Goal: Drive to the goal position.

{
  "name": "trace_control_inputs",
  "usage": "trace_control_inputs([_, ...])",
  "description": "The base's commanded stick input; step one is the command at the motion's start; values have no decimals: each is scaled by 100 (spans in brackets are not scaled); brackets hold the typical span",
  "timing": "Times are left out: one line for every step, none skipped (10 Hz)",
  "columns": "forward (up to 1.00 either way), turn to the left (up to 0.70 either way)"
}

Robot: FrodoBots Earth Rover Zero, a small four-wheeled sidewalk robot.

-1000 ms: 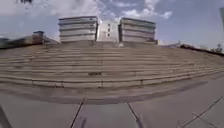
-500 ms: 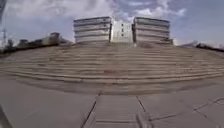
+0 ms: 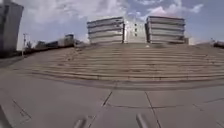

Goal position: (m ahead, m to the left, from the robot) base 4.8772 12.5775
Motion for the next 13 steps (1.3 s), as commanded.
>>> trace_control_inputs([-70, -27])
trace_control_inputs([-70, -27])
trace_control_inputs([-70, -27])
trace_control_inputs([-57, -22])
trace_control_inputs([-20, -8])
trace_control_inputs([0, 0])
trace_control_inputs([0, 0])
trace_control_inputs([0, 0])
trace_control_inputs([44, 0])
trace_control_inputs([70, 0])
trace_control_inputs([70, 0])
trace_control_inputs([70, 0])
trace_control_inputs([70, 0])
